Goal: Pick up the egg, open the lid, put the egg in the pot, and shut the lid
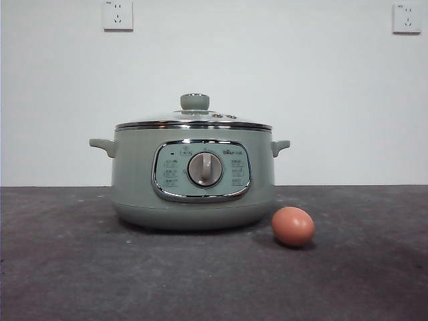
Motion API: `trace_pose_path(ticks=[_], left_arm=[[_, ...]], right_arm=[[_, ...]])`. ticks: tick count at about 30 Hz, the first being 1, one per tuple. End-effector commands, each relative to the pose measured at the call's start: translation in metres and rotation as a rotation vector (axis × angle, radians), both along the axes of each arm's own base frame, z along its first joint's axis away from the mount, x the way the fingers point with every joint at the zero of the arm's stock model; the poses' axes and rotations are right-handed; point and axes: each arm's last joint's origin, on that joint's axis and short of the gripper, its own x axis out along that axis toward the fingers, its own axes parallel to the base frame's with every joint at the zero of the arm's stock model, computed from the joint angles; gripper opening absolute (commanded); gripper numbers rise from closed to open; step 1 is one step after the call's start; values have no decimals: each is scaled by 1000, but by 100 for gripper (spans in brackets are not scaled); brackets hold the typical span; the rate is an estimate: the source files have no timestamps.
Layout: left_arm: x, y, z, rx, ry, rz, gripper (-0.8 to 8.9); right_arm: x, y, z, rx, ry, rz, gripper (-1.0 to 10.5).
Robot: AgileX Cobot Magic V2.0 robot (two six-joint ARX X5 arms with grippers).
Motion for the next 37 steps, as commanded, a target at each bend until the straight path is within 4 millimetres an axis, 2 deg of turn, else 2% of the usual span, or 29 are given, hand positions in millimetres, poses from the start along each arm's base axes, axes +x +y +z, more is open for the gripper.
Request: trace_pose_path(ticks=[1,7,12,18,24,30,37], left_arm=[[-4,-1,19,-29,-34,-16,-6],[-14,-2,61,-67,-37,-55,-6],[-21,-5,102,-69,-34,-123,-6],[-30,-7,148,-42,15,-209,-6],[-37,-9,187,18,78,-265,-6],[-43,-9,207,25,113,-273,-6],[-44,-10,208,21,135,-295,-3]], right_arm=[[-4,0,20,46,-67,6,-10],[-9,3,60,51,-99,82,-11],[-12,5,99,34,-30,175,-11],[-18,9,152,-72,42,328,-11],[-22,10,193,-146,138,405,-10],[-20,11,210,-143,229,441,-10],[-17,12,210,-124,270,469,1]])
